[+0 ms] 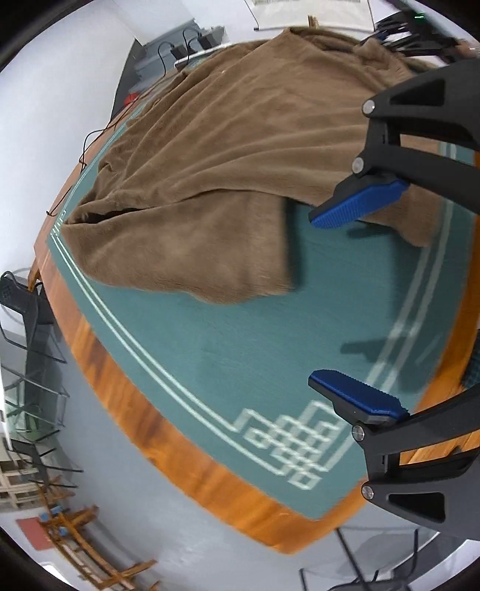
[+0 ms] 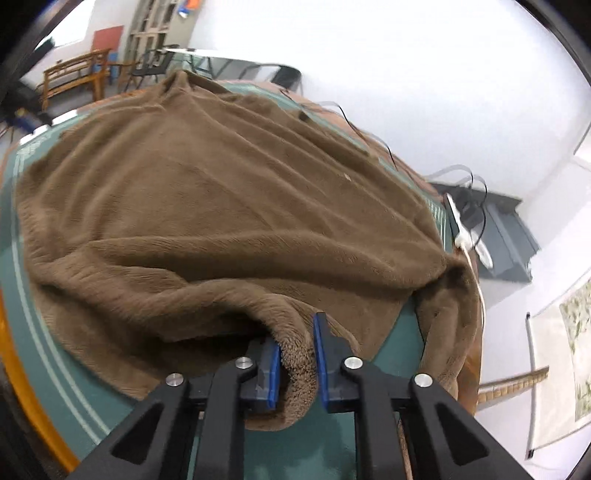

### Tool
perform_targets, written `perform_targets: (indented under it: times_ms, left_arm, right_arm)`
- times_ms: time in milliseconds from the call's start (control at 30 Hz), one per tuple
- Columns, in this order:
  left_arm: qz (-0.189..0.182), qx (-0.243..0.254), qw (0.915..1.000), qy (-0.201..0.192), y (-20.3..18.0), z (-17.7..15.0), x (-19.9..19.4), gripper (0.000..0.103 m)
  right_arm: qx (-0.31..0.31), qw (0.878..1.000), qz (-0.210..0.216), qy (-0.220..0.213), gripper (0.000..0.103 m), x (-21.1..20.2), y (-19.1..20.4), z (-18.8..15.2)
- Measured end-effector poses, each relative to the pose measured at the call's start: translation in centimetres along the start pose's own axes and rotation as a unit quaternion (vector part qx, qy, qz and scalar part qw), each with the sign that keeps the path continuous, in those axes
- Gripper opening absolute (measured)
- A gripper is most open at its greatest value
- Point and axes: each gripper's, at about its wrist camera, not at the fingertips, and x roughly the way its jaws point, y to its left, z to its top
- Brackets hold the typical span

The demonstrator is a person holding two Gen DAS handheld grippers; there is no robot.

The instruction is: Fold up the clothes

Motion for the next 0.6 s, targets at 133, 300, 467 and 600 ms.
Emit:
perform_targets:
  times_ms: [133,300,467,600]
  left_arm:
    - [-0.034,0.025,0.9991,0.009,0.6,-3.4,-1.0,0.083]
    - [-0.056,0.073,0.9947,0.048,-0.8,-7.7,0.2,0.083]
    - [-0.041,0.108,0.9927,0.035,-3.9,-9.1,1.8,0.083]
    - [-0.042,0.088,0.9952,0.012,-5.4,-8.1,2.8,0.083]
  right_arm:
    - [0.054,0.998,-0.003,0.024,0.016,0.8,-2.0,-0.6]
    - [0.109,0.993,0.007,0.038,0.016,1.8,-3.7,-0.9]
    - [0.145,0.988,0.016,0.041,0.016,2.1,-4.5,-0.5]
    - [0.15,0.988,0.017,0.041,0.017,2.0,-4.6,-0.4]
